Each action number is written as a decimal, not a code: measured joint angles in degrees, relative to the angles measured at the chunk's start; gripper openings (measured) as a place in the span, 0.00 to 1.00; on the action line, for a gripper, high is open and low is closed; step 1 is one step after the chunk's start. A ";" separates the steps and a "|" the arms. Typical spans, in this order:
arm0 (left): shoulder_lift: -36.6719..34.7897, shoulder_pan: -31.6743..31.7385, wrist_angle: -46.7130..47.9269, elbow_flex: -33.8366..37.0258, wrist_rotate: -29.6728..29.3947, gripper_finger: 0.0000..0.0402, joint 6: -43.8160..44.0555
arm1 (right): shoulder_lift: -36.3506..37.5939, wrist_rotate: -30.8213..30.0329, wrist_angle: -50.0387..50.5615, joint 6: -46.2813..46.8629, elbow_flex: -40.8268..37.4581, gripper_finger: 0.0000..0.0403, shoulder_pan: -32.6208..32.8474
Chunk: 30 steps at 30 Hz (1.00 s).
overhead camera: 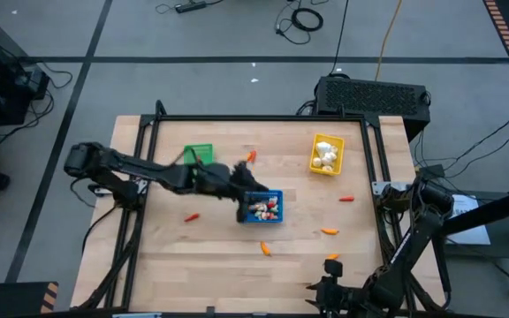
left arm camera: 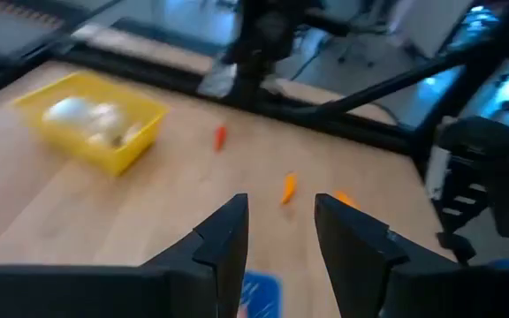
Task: Sort produce into baskets
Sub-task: Put the yellow chili into the green bin
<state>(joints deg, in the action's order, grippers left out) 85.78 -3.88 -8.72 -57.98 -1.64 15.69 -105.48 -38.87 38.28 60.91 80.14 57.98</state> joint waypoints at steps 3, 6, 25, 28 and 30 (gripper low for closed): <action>5.35 -2.90 -4.17 -1.95 -1.35 0.35 -2.16 | 0.97 -0.02 0.07 -1.07 0.00 0.33 -0.02; 12.17 -4.69 -4.77 -6.50 -1.50 0.35 -4.43 | 2.23 -0.09 0.07 -2.00 0.00 0.33 0.00; 49.93 -5.80 -2.46 -40.47 1.39 0.35 -18.59 | 5.23 -1.25 0.68 -3.63 0.00 0.33 1.80; 54.16 -5.18 -2.19 -44.80 1.39 0.35 -19.17 | 5.55 -3.05 0.50 -3.59 0.00 0.33 2.52; 56.00 -4.81 -1.17 -47.02 1.68 0.35 -19.16 | 5.60 -3.23 0.58 -3.56 0.00 0.33 2.90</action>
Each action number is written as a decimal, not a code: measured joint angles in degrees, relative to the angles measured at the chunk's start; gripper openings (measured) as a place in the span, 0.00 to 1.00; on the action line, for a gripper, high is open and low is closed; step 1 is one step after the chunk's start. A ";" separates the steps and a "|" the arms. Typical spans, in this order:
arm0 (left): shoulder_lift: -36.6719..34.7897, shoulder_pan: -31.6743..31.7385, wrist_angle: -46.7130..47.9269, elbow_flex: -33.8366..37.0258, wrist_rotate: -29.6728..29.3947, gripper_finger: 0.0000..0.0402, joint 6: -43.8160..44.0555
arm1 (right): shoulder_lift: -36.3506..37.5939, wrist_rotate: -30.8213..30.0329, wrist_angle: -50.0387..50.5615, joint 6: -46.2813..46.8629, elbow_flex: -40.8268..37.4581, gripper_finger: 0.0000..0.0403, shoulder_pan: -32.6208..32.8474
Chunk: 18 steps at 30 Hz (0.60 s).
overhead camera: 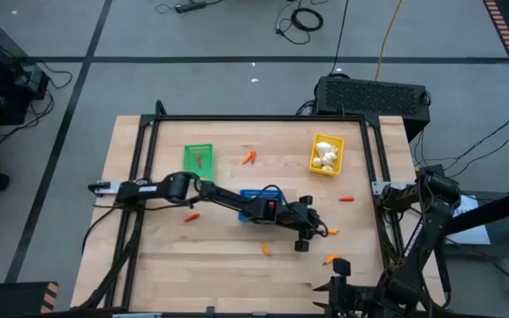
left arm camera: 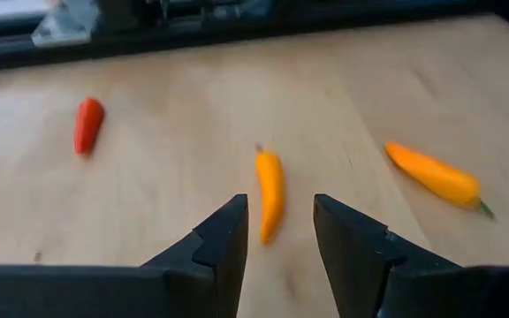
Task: Sort produce into baskets
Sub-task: Put the yellow chili into the green bin
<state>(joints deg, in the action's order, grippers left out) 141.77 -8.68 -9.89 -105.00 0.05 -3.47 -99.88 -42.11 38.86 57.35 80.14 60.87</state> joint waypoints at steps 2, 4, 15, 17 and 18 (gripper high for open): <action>1.42 0.34 0.25 -1.89 0.55 0.35 0.03 | 0.00 -0.02 0.02 0.15 0.00 0.33 0.38; 2.47 0.53 0.18 -2.76 1.56 0.35 0.03 | 0.02 -0.05 0.07 0.22 0.00 0.33 0.45; 3.15 1.26 0.33 -2.90 2.94 0.35 0.11 | 0.02 -0.17 0.28 0.17 0.00 0.33 0.73; 3.14 1.26 0.04 -2.90 2.94 0.35 0.14 | 0.02 -0.17 0.32 0.02 0.00 0.33 0.66; 3.13 1.24 0.03 -2.90 2.94 0.35 0.14 | 0.02 -0.17 0.32 -0.26 0.00 0.33 0.61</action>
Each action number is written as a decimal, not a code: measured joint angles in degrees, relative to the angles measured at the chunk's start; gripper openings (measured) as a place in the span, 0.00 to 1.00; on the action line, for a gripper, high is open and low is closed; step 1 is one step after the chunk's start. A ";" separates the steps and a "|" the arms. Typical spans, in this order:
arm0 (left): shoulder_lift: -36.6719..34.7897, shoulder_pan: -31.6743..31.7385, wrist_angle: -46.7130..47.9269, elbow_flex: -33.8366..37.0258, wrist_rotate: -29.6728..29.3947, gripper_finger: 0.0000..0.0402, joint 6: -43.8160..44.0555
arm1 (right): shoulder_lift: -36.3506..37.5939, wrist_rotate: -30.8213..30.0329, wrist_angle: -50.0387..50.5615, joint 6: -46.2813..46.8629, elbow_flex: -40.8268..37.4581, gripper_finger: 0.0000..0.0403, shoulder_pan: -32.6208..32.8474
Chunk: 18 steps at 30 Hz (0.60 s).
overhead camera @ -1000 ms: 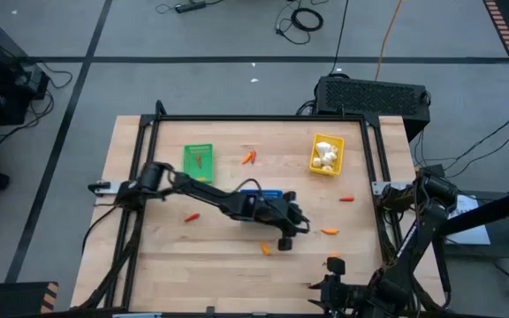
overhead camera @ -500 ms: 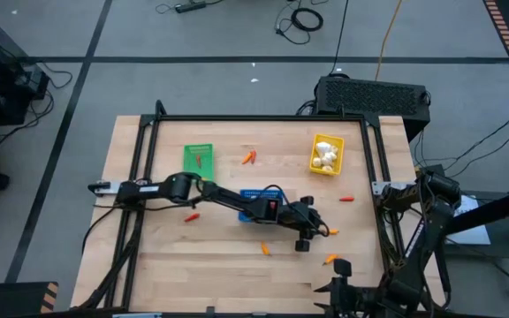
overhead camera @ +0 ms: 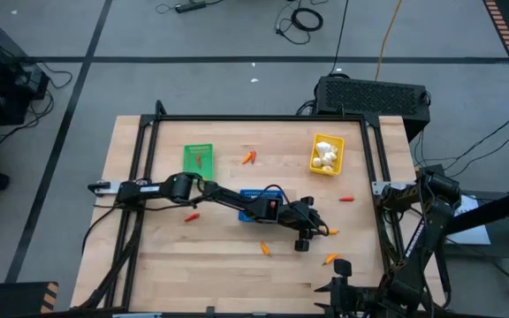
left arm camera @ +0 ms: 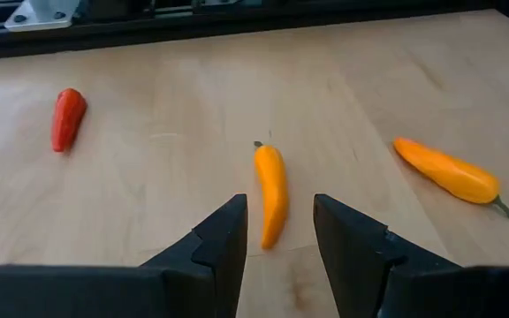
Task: Sort produce into baskets
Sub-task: Put the yellow chili into the green bin
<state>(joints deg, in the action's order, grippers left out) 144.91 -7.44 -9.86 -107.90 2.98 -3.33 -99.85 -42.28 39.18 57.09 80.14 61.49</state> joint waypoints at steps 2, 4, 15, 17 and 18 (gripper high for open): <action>0.03 -0.07 0.30 0.00 0.00 0.35 0.00 | 0.00 -0.07 0.00 -0.82 0.00 0.33 -0.04; 0.44 -0.07 -0.13 0.00 -0.13 0.35 0.02 | 0.00 -1.02 0.04 -1.42 0.00 0.33 -0.04; 1.76 -0.07 -0.59 0.02 -2.08 0.35 1.53 | 0.00 -2.80 0.04 -5.08 0.00 0.33 -0.30; 1.79 -0.07 -0.96 0.04 -1.55 0.35 1.54 | 0.00 -2.78 0.07 -5.73 0.00 0.33 -0.30; 1.79 -0.09 -1.02 0.04 -1.53 0.35 1.52 | 0.00 -2.78 0.11 -5.73 0.00 0.33 -0.30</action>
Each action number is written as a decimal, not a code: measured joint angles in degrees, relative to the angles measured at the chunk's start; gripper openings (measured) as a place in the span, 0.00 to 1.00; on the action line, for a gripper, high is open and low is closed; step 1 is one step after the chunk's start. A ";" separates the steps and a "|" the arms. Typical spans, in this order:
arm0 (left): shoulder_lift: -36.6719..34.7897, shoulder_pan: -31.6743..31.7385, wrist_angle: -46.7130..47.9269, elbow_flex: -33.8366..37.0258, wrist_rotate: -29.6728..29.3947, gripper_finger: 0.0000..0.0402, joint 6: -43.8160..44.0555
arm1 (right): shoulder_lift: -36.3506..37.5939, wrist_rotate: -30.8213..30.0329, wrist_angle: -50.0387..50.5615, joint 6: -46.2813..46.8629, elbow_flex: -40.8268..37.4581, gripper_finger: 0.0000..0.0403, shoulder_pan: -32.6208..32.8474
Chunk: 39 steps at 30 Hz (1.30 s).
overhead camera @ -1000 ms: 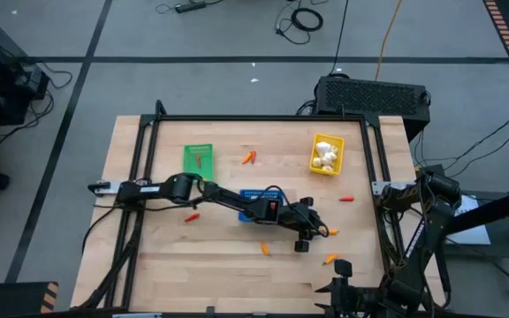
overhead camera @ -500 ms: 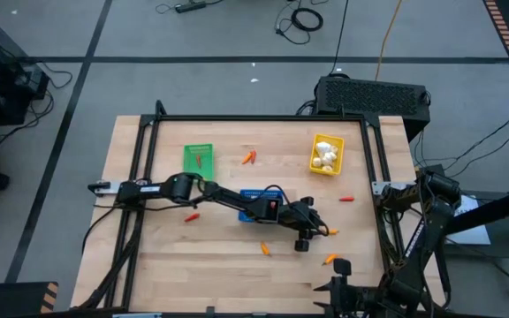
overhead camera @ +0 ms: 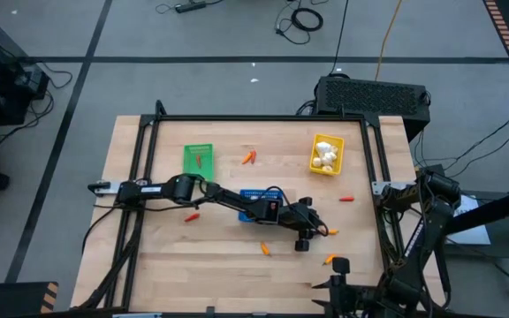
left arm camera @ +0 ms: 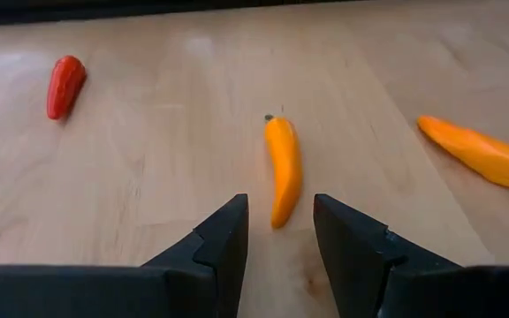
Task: Sort produce into baskets
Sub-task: Put the yellow chili into the green bin
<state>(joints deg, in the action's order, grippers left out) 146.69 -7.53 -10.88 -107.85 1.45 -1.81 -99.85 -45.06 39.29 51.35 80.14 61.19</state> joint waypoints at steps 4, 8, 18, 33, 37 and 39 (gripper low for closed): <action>0.01 0.00 -0.05 0.00 -0.07 0.35 0.01 | 0.00 0.02 -0.01 -0.30 0.00 0.33 0.00; 0.04 -0.38 -1.31 0.00 -0.48 0.35 -0.01 | 0.00 0.09 -0.02 -1.07 0.00 0.33 -0.34; 1.61 -0.64 -3.34 0.00 -2.04 0.35 1.37 | 0.00 0.11 -0.04 -1.51 0.00 0.33 -1.25; 3.74 -0.63 -4.70 -0.68 -0.63 0.35 1.32 | 0.00 0.37 0.23 -2.66 0.00 0.33 -1.22; 3.74 -0.68 -3.03 -1.14 -0.63 0.34 1.28 | 0.00 0.37 0.15 -2.74 0.00 0.33 -1.22; 3.74 -0.70 -2.84 -1.16 -0.61 0.32 1.34 | 0.00 0.35 -0.04 -2.73 0.00 0.33 -1.22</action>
<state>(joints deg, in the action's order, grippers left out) 150.43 -8.23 -13.71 -109.01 0.84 -0.47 -99.85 -44.71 39.25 48.62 80.14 59.96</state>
